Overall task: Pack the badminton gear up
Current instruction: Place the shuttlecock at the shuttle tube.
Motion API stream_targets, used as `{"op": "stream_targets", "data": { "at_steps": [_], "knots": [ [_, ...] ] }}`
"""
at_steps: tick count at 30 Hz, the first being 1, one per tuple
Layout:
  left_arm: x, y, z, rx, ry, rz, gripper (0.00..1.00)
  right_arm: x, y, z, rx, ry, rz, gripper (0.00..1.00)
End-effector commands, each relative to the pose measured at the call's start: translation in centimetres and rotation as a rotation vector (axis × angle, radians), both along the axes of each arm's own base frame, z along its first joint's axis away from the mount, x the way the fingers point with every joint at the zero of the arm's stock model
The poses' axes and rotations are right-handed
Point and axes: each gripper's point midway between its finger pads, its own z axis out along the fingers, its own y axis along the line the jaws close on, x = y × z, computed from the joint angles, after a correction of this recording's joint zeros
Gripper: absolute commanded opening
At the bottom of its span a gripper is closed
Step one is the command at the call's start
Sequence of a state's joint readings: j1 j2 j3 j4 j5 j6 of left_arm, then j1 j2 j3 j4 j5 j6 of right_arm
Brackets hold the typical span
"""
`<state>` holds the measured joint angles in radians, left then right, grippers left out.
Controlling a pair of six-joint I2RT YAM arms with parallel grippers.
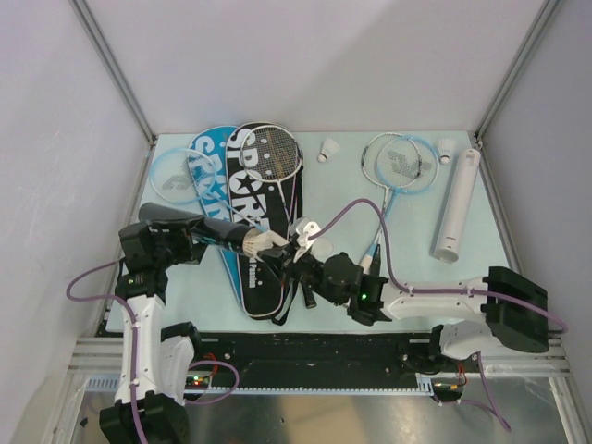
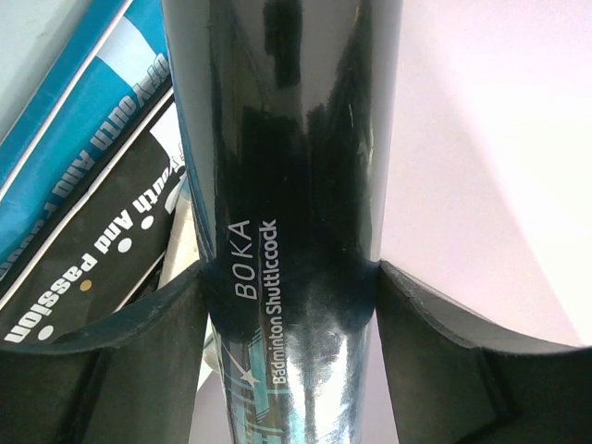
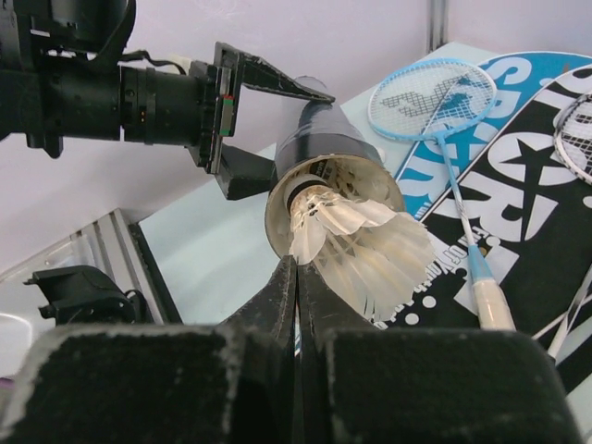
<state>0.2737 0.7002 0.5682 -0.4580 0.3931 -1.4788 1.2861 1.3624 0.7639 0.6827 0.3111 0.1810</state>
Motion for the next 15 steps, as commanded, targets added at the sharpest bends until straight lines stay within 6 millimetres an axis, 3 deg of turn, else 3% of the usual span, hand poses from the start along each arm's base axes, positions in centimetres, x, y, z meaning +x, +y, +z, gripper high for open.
{"op": "stream_targets", "data": {
  "at_steps": [1,6,15],
  "knots": [
    [0.3,-0.5,1.6,-0.025,-0.068,-0.022,0.36,0.0,2.2,4.6,0.106,-0.119,0.041,0.0],
    [0.1,-0.8,1.8,-0.028,-0.074,-0.04,0.36,0.2,4.1,3.8,0.069,-0.163,0.078,0.0],
    [-0.1,-1.2,1.9,-0.033,-0.084,-0.064,0.36,1.6,5.2,2.2,0.059,-0.155,0.121,0.0]
  ]
}}
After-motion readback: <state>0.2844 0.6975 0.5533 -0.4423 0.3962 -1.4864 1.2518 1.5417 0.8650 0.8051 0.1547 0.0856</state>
